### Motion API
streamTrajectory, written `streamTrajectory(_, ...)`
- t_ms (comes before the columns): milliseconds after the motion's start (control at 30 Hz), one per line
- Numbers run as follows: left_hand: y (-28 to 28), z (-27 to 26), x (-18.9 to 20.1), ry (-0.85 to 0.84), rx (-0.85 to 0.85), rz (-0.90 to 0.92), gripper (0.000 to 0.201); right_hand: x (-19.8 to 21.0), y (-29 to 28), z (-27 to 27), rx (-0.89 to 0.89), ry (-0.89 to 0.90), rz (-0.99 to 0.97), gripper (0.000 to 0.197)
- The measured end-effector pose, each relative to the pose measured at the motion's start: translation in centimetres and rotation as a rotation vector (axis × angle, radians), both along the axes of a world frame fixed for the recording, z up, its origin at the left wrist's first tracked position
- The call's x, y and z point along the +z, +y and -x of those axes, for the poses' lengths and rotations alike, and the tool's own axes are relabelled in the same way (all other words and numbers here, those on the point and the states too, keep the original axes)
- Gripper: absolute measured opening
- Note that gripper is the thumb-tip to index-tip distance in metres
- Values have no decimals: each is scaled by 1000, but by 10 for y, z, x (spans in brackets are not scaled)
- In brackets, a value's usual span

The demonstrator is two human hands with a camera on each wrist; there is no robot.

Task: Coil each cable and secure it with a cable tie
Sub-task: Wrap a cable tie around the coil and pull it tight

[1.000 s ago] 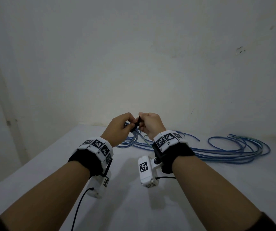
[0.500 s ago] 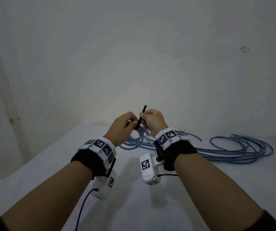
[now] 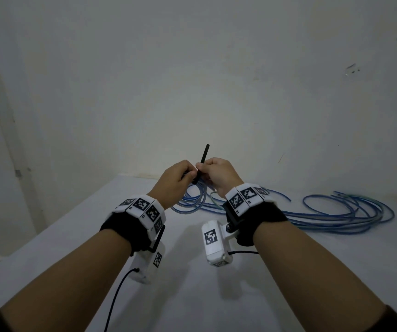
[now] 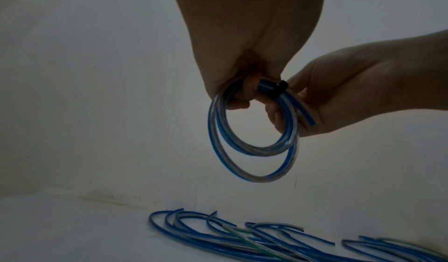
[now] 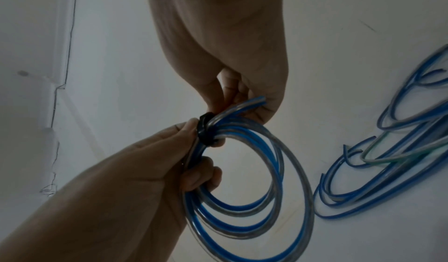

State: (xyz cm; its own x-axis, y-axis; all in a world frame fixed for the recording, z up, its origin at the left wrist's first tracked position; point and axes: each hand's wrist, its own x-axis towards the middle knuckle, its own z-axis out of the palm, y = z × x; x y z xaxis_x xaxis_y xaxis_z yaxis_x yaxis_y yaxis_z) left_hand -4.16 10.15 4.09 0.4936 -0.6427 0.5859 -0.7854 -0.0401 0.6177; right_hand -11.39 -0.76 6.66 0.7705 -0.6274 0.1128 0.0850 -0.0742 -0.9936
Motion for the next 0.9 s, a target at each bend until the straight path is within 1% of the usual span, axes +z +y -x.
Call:
streamTrajectory(300,3,5,5,-124,11,-33,14,1,-4,-5,-98,21,45,28)
streamTrajectory(433,5,6,4,-104,5,-24,14,0,-2,-5,-88,18,5,27)
streamTrajectory(500,8,4,2,-71,18,6,13,0,-2,-4,-78,-13,50,23)
streamTrajectory(567,9,1,0,-53,102,60,13,0,-1,-2,-114,-31,171,17)
streamTrajectory(633,11,-6,0,0,258,134,13,-2,3,-1,-138,-49,254,13)
streamTrajectory(667,11,-10,1,39,331,162,13,-3,7,-1,-122,-55,260,14)
streamTrajectory(733,12,-16,2,134,412,203,11,-5,20,-4,-17,-42,218,19)
streamTrajectory(800,12,-20,3,251,407,210,11,-8,33,-10,101,-19,164,24)
streamTrajectory(900,13,-18,4,403,333,178,19,-13,45,-22,173,-1,115,27)
